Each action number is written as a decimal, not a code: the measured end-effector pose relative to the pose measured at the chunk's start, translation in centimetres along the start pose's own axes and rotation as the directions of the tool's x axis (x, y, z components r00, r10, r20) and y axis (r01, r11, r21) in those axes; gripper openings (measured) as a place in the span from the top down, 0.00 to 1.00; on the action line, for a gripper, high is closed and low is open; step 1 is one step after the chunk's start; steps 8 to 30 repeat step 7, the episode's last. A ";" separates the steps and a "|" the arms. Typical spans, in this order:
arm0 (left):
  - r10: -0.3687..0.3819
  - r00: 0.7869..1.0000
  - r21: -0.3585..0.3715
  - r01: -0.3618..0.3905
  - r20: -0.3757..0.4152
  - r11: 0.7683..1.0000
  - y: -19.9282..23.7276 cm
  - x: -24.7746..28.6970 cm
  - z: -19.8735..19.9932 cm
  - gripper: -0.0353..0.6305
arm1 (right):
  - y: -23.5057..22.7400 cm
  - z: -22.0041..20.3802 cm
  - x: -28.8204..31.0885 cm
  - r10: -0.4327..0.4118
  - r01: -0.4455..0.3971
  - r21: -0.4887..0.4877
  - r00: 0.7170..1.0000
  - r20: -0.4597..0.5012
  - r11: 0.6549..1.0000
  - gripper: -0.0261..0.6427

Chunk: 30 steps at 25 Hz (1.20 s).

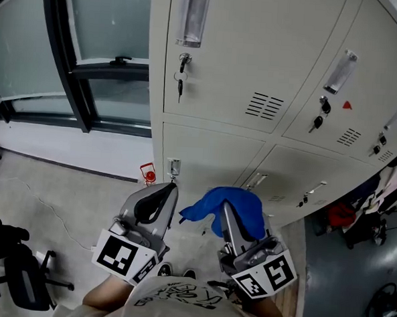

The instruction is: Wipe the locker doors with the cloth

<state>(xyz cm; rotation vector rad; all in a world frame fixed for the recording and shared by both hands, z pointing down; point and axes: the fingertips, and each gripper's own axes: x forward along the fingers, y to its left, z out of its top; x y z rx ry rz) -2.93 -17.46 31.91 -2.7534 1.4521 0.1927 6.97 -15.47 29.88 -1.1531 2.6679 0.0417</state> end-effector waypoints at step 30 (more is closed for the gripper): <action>-0.023 1.000 -0.019 0.023 -0.010 1.000 -0.7 0.3 -0.2 0.94 | 0.0 0.0 -0.2 -0.004 0.004 -0.024 1.000 -0.005 1.000 0.92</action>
